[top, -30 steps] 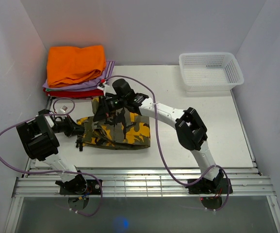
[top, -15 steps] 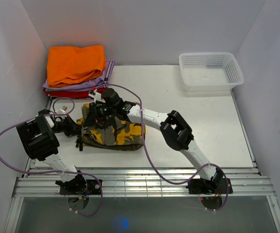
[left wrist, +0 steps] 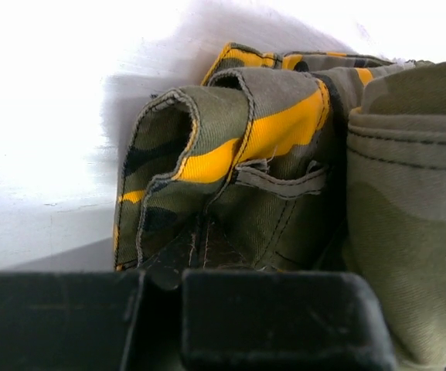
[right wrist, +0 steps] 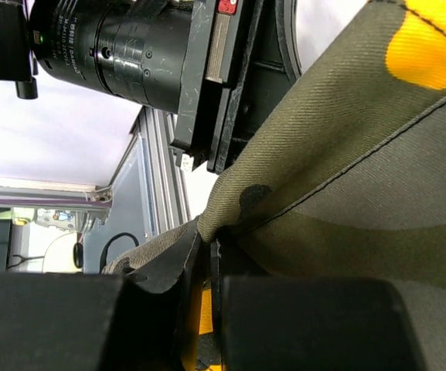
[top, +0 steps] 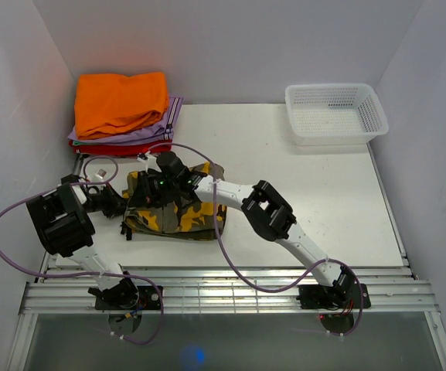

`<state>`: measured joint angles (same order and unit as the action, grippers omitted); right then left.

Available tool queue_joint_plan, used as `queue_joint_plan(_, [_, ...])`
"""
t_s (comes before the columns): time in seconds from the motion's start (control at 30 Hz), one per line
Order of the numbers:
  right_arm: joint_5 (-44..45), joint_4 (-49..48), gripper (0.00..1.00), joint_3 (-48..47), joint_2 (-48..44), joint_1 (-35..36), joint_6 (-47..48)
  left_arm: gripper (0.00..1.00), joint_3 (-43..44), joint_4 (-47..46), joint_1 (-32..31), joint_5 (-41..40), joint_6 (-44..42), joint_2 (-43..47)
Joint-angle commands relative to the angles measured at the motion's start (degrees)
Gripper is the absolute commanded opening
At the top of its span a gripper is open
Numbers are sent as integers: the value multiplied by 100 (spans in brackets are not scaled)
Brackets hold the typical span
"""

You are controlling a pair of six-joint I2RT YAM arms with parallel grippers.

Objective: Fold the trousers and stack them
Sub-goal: Fold the trousers

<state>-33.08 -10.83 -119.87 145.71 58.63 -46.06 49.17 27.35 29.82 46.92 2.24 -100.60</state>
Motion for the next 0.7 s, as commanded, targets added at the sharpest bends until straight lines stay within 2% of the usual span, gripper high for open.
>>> queue_joint_plan(0.0, [47,-762,8,-352,98,131,89,0,-91,-37,-3,-218,57,295])
queue_joint_plan(0.07, [-40,-868,11,-309,89,140,141,9,-48,6,119,-305,92,426])
queue_joint_plan(0.1, [-84,-903,19,-291,46,149,185,20,83,155,172,-428,92,470])
queue_joint_plan(0.17, [-164,-982,33,-204,-95,131,351,29,268,349,409,-508,57,593])
queue_joint_plan(0.2, [-216,-1017,39,-186,-165,105,431,43,452,532,515,-508,5,646])
queue_joint_plan(0.27, [-313,-1044,57,-273,-350,70,615,57,654,718,821,-560,-57,743])
queue_joint_plan(0.33, [-497,-1044,59,-273,-647,8,888,65,1041,1104,1007,-613,-267,761])
queue_joint_plan(0.47, [-883,-502,68,-230,-1342,-211,1432,67,1648,1790,1350,-491,-926,612])
queue_joint_plan(0.53, [-1174,-71,68,-46,-1919,-369,1983,67,1876,2229,1359,-37,-1451,602])
queue_joint_plan(0.63, [-1210,1168,68,639,-2842,-896,2888,68,1877,2450,1281,142,-1788,786])
queue_joint_plan(0.67, [-1183,1545,69,893,-3055,-1263,3101,69,1808,2441,1167,116,-1928,839])
